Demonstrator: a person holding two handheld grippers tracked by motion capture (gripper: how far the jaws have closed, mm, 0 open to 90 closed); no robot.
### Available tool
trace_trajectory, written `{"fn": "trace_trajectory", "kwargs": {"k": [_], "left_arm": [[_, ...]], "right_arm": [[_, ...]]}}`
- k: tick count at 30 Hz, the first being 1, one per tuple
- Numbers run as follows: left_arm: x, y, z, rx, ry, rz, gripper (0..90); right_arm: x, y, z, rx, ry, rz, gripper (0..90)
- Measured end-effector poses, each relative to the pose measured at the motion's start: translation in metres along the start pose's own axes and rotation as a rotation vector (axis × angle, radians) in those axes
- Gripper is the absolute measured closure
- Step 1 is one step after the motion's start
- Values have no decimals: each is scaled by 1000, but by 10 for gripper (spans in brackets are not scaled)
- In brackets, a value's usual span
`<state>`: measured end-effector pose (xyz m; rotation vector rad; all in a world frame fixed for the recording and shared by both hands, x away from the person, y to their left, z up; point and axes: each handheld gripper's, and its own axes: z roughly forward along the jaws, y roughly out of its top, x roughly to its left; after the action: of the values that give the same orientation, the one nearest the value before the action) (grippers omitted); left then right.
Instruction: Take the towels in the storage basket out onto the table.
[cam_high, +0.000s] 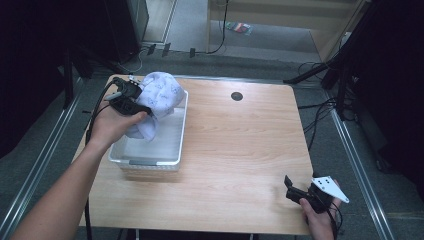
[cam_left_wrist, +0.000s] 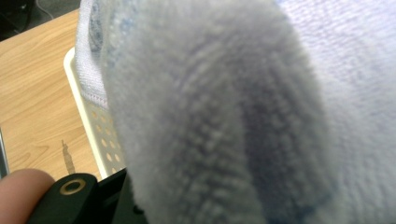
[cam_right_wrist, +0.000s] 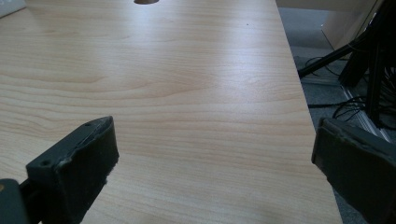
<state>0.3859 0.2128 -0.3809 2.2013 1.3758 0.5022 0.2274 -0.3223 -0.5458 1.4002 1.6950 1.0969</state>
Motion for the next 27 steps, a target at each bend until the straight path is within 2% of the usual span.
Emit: {"fn": "trace_trajectory", "kwargs": {"k": [8, 14, 20, 27], "left_arm": [[-13, 8, -4, -7, -14, 12, 641], [-30, 17, -3, -7, -48, 15, 639], [-49, 25, 0, 5, -63, 57, 639], [-66, 33, 0, 2, -79, 76, 638]], "right_arm": [[0, 0, 0, 0, 2, 2, 4], [0, 0, 0, -1, 3, 1, 4], [0, 0, -1, -4, 5, 0, 4], [0, 0, -1, -6, 4, 0, 4]]}}
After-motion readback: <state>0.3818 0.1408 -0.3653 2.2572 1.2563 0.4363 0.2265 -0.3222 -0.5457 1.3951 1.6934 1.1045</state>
